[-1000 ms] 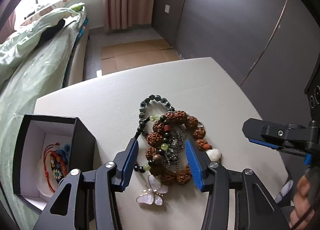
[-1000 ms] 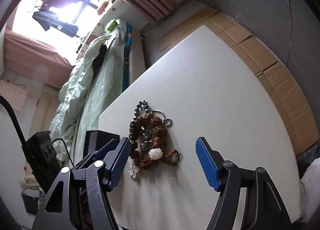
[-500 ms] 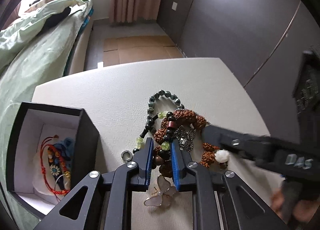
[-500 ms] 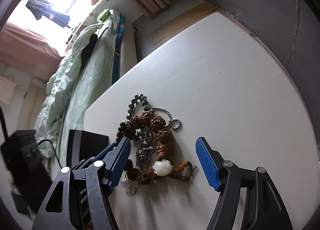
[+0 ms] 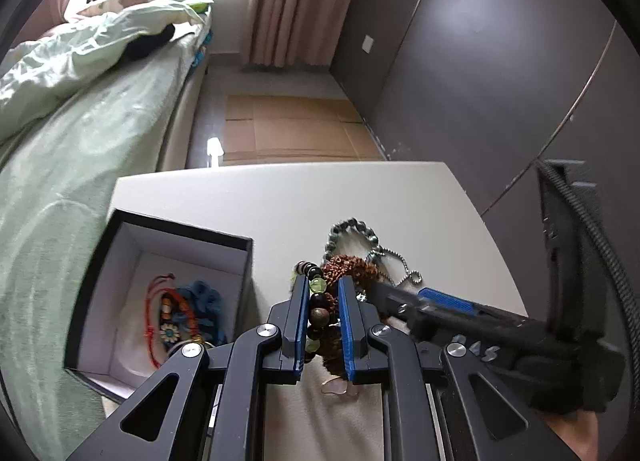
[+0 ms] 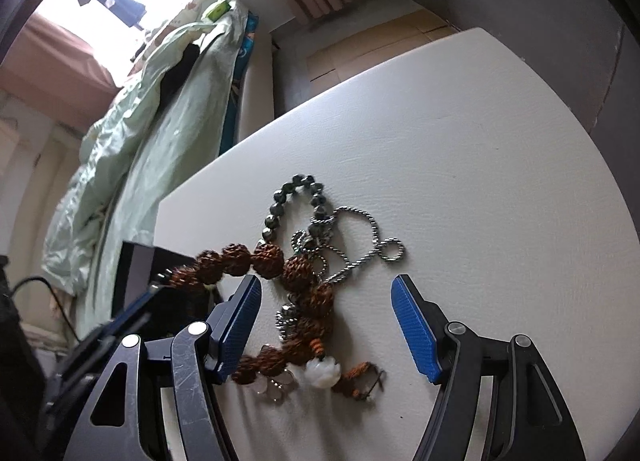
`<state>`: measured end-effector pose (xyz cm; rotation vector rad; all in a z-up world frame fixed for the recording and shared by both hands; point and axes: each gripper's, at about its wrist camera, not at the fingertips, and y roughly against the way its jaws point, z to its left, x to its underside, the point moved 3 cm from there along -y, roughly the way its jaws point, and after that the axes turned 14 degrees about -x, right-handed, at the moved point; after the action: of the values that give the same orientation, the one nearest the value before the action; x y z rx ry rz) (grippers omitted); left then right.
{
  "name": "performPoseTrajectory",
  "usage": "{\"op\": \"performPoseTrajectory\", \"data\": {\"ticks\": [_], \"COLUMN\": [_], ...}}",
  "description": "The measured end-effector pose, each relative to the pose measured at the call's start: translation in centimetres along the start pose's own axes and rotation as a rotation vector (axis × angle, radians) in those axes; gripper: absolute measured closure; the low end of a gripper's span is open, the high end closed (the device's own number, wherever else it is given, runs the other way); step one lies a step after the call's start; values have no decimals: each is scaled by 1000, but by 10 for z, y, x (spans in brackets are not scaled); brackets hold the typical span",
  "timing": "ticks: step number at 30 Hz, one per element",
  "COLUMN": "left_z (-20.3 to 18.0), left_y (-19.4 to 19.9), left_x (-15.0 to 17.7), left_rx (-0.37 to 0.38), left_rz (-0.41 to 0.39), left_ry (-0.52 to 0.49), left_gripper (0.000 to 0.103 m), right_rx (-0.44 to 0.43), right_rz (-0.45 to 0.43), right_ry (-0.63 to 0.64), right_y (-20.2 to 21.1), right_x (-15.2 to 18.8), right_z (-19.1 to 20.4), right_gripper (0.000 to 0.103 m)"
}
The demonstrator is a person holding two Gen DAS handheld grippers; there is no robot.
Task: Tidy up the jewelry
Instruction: 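Close the left tool on the brown bead bracelet, then lift the brown bead bracelet into the black box and open the left tool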
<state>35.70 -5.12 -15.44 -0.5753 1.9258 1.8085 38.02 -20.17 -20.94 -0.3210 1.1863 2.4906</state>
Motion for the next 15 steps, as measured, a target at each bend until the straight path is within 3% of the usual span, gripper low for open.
{"op": "performPoseTrajectory", "data": {"ticks": [5, 7, 8, 15], "left_z": [5, 4, 2, 6], "left_y": [7, 7, 8, 12], "left_x": [2, 2, 3, 1], "left_rx": [21, 28, 25, 34], "left_rz": [3, 6, 3, 1], "left_ry": [18, 16, 11, 11], "left_gripper": [88, 88, 88, 88], "right_rx": [61, 17, -29, -81], "right_rz": [27, 49, 81, 81], "right_ry": [77, 72, 52, 53], "right_y": [-6, -7, -10, -1], "right_x": [3, 6, 8, 16], "right_z": [9, 10, 8, 4], "right_gripper": [39, 61, 81, 82]}}
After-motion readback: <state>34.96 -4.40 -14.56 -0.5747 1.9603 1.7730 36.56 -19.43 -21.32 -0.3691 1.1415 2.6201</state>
